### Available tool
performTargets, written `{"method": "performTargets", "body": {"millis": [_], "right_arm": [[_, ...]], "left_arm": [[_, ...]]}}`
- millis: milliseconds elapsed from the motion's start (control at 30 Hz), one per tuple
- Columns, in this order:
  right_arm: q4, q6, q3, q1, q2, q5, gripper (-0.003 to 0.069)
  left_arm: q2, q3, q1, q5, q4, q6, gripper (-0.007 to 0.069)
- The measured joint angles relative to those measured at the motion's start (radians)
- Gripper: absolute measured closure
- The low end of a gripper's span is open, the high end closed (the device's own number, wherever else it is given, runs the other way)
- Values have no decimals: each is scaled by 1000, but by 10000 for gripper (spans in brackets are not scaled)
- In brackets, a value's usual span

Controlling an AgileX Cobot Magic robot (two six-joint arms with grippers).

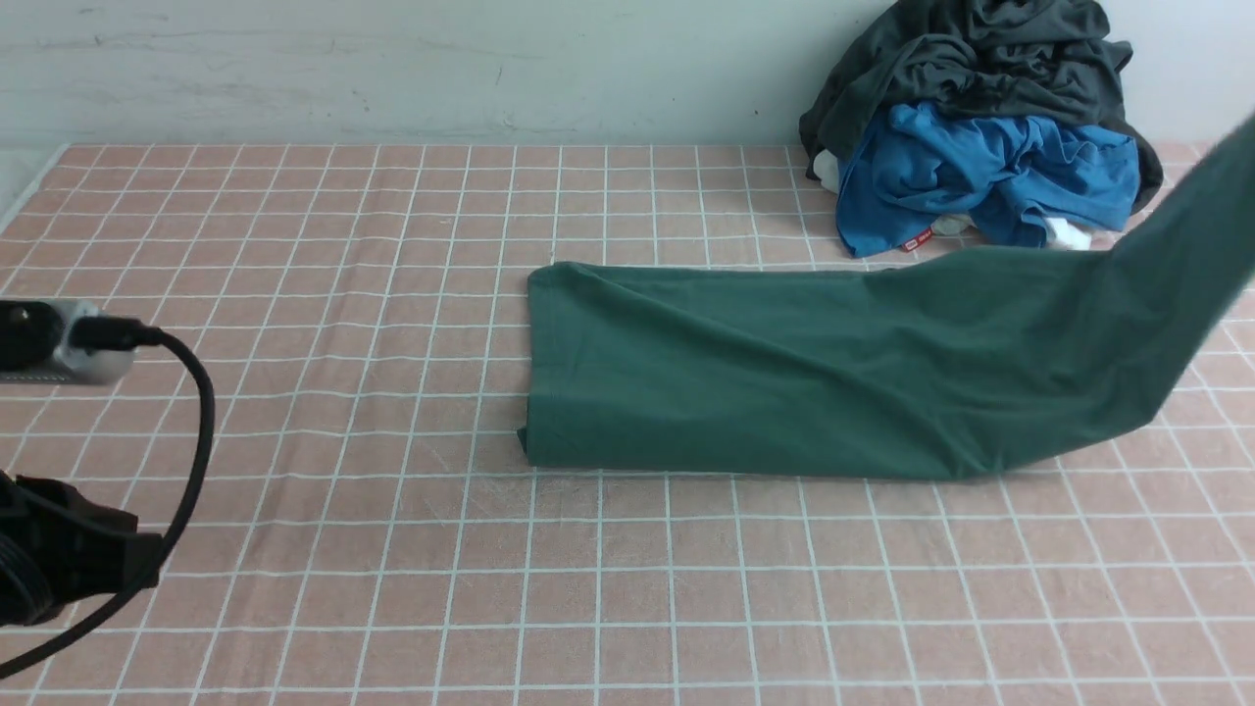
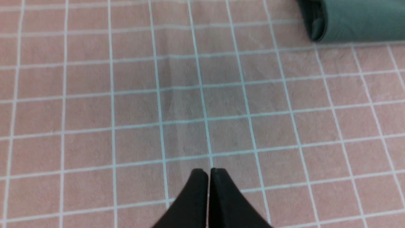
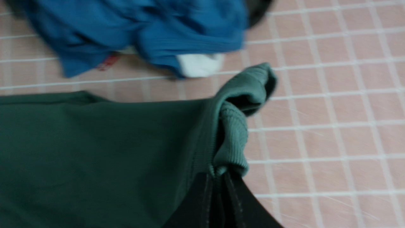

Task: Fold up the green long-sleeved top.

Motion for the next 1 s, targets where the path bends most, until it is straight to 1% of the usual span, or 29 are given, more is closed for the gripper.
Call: {"method": "performTargets", "body": {"millis": [67,100,167,200,233,267,300,333,400,467,500,567,600,633,700,833,900,1000], "right_arm": [[24,11,-1,152,4,-14,639],[26,12,-1,180,7,-19,639],[55,15,-2,353,37,-90,639],[58,15,-2,366,40,-97,639],[70,15,-2,460,73,-162,639],[78,15,-2,502,94,-195,639],[85,16,-2,569,134,-246,639],[86,17,-3,569,134,-255,639],[94,32,-4,665,219,-352,639],[94,46,-4,709,283,-408,631],[94,48,-4,716,289,-413,630],[95,52,-3,738,339,-453,596],[96,55,-2,741,353,-465,564],[96,55,-2,741,353,-466,559],[94,56,-1,740,347,-475,466],[54,56,-2,740,305,-475,375],[27,56,-5,740,292,-471,362],[13,56,8,740,301,-464,381]], "left_arm": [[23,7,0,-24,-5,4,628],[26,8,0,-29,-6,5,628],[40,8,0,-61,-24,9,628],[40,8,0,-63,-24,8,628],[48,8,0,-73,-39,8,628],[51,8,0,-73,-44,8,628],[57,8,0,-75,-54,8,628],[57,8,0,-75,-55,8,628],[66,8,0,-77,-65,9,628],[76,8,0,-77,-72,13,628],[77,8,0,-77,-73,14,628],[84,8,0,-66,-76,19,628],[84,8,0,-59,-77,20,628],[84,8,0,-59,-77,20,628],[82,8,0,-53,-80,20,628],[55,9,0,-46,-93,32,628],[34,9,0,-46,-117,68,628],[-3,9,0,-52,-187,156,628]]}}
